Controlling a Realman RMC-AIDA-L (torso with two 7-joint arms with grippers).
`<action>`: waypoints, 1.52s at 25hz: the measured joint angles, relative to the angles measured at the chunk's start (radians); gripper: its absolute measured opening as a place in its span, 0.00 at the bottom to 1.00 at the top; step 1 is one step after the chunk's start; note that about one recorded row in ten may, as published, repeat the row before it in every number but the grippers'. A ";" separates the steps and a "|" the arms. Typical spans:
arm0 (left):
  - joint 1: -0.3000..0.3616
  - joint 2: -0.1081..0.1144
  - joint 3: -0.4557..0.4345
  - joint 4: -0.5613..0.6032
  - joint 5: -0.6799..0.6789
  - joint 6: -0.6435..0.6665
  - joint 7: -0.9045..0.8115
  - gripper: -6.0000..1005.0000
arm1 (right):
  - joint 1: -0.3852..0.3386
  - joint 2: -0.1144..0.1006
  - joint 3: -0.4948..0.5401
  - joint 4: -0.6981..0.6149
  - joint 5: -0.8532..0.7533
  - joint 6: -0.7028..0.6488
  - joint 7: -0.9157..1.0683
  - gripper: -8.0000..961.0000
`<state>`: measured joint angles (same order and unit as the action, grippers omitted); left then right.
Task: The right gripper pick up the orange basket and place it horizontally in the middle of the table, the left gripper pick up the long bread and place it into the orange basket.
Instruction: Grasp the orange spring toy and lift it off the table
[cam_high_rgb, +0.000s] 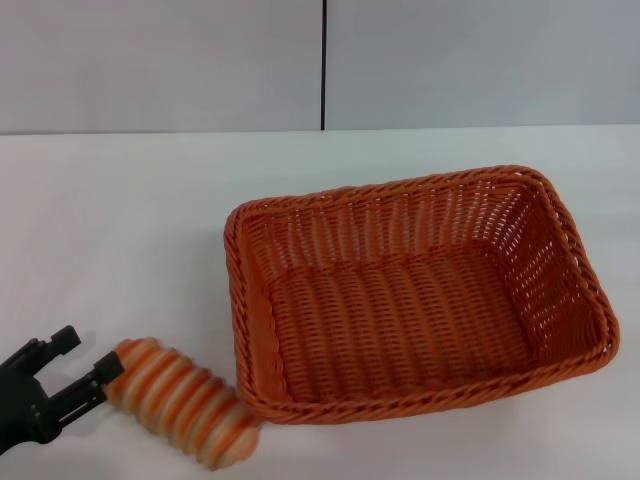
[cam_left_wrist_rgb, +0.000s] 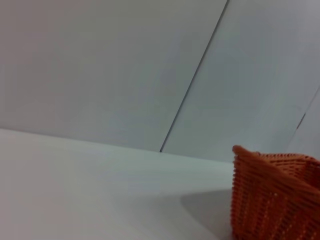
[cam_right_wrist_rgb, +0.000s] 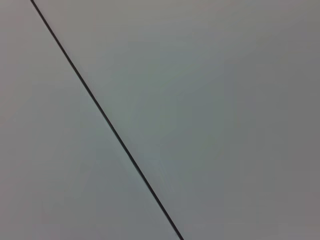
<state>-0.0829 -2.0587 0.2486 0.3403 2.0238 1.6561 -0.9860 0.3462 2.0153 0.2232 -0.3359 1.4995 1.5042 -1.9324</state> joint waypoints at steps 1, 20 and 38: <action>-0.001 0.000 0.000 -0.002 0.002 -0.007 0.000 0.82 | 0.001 0.000 0.000 0.000 0.000 -0.001 0.000 0.54; -0.012 0.000 0.027 -0.018 0.006 -0.055 -0.001 0.81 | 0.003 -0.001 0.000 0.000 -0.001 -0.012 0.000 0.54; -0.012 0.000 0.051 -0.029 0.006 -0.064 -0.007 0.81 | 0.000 0.000 -0.001 0.000 -0.001 -0.013 0.000 0.54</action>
<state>-0.0951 -2.0586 0.2994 0.3113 2.0293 1.5923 -0.9933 0.3462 2.0156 0.2225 -0.3359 1.4987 1.4909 -1.9328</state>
